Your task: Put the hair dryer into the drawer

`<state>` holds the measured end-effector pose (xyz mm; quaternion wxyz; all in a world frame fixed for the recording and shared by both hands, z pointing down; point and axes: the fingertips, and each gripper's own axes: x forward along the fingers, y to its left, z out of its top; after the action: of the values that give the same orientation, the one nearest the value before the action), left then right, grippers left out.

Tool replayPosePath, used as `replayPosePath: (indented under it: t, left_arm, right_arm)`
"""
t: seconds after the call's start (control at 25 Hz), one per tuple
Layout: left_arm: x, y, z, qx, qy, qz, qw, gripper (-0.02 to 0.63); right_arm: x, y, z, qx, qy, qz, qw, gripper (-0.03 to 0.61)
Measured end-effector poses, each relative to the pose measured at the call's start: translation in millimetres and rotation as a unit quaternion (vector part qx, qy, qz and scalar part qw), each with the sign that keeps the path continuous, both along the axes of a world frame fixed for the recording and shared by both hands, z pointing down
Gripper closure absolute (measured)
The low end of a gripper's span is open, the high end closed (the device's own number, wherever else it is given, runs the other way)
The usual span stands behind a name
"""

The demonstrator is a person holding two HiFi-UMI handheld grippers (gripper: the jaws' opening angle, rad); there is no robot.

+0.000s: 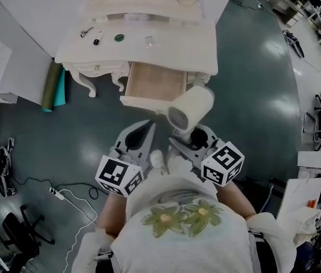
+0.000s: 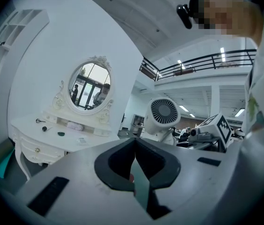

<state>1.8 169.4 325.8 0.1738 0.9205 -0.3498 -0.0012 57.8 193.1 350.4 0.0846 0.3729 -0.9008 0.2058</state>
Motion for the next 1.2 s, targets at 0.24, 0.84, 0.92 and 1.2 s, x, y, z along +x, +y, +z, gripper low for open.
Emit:
replayPosePath:
  t: [0.24,0.84,0.92,1.2]
  left_arm:
    - [-7.2,-12.4,5.2,-0.010,0.007,-0.008,0.9999,0.603]
    - [-18.8,-74.9,5.0,-0.011,0.005,-0.022,0.9997,0.603]
    - [-16.0,-84.6,4.2,-0.014,0.010,-0.017,0.9997,0.603]
    - [-4.5,-109.3,14.2,-0.031,0.005,0.009,0.9995,0.603]
  right_arm:
    - [-5.5,-12.6,7.9,-0.014,0.009,-0.010,1.000,0.360]
    - [-15.0,-79.3,19.2,-0.013,0.030,-0.051,0.998,0.360]
    - [-14.6,-88.4,21.8,-0.015,0.035,-0.054,0.998,0.360]
    - [-10.6,-116.1,27.7,-0.012,0.046,-0.052,0.998,0.360]
